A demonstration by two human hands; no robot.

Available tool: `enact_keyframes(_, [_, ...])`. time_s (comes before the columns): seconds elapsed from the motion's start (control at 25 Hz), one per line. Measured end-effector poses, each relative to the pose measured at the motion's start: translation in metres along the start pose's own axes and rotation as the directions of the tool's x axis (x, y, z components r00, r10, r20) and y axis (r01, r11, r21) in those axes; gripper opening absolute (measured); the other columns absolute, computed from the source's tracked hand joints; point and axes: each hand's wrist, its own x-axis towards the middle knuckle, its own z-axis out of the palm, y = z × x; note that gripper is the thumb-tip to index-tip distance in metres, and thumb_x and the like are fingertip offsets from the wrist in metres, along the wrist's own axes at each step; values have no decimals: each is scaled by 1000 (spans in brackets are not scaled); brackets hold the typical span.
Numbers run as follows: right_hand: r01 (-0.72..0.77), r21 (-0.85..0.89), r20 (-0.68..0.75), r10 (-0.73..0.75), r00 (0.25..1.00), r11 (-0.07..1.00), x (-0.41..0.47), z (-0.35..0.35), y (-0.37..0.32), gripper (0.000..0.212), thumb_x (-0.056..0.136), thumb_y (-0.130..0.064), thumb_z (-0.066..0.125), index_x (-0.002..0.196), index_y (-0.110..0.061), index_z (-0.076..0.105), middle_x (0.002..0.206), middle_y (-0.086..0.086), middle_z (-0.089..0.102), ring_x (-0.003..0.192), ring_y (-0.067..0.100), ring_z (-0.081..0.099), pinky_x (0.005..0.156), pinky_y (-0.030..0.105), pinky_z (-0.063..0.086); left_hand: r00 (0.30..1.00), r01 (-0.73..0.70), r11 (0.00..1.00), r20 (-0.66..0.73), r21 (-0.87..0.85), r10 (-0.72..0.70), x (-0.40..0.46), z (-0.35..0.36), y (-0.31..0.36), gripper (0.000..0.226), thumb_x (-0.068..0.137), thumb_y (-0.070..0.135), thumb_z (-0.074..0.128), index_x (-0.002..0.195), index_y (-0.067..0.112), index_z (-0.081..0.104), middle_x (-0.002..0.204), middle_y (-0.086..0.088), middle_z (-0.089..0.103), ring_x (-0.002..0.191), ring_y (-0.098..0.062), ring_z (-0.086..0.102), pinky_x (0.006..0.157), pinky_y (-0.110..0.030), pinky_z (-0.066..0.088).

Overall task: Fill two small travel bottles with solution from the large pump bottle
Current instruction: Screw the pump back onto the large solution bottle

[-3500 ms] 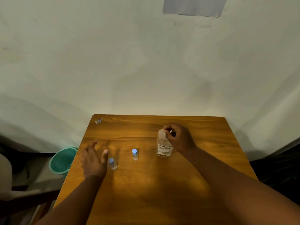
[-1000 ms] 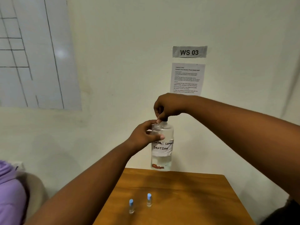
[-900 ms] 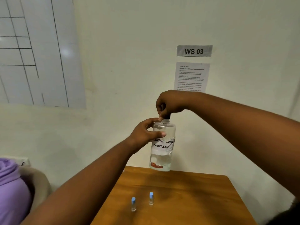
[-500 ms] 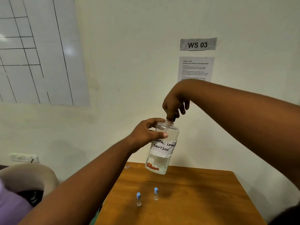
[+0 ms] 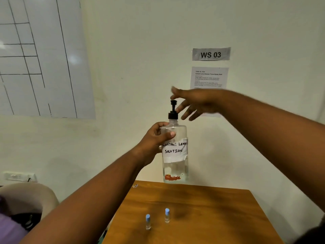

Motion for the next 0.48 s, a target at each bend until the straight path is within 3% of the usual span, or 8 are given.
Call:
enact_keyframes(0.08, [112,346,-56,-98,994,931,0,13,22,53,96,-57,46,137,-25,52,117,11,70,107,31,68,93,47,54,993,-35,977,103,-211,57,1,1,12,61,77,27,81,130,8,57,116,-18,67,97,-31,69,86,-45,57])
enact_keyframes(0.16, [231,513,-168,-167,971,827,6,33,35,35,103,-31,47,132,-17,59,111,9,72,106,29,68,93,46,53,973,-64,954,194,-293,125,0,4,24,45,80,26,80,121,12,66,106,-17,68,90,-29,70,83,-43,59])
enact_keyframes(0.28, [323,684,-206,-252,946,654,5,52,33,29,99,-12,54,124,-2,64,119,16,69,104,30,66,96,47,51,945,-104,957,274,-269,180,1,9,37,45,84,28,78,123,10,61,104,-16,65,88,-27,67,82,-40,59])
enact_keyframes(0.36, [330,776,-214,-268,939,537,2,58,27,26,91,-6,62,117,-1,64,119,20,68,97,31,68,92,47,54,940,-127,961,278,-246,195,2,11,39,42,87,22,73,124,9,58,106,-17,65,90,-28,66,84,-40,57])
enact_keyframes(0.48, [313,804,-232,-218,948,505,3,65,24,31,79,-6,75,105,-11,58,92,14,72,76,27,69,70,38,60,951,-135,970,250,-201,184,1,12,39,50,85,20,75,128,4,55,112,-23,63,94,-33,66,86,-42,57])
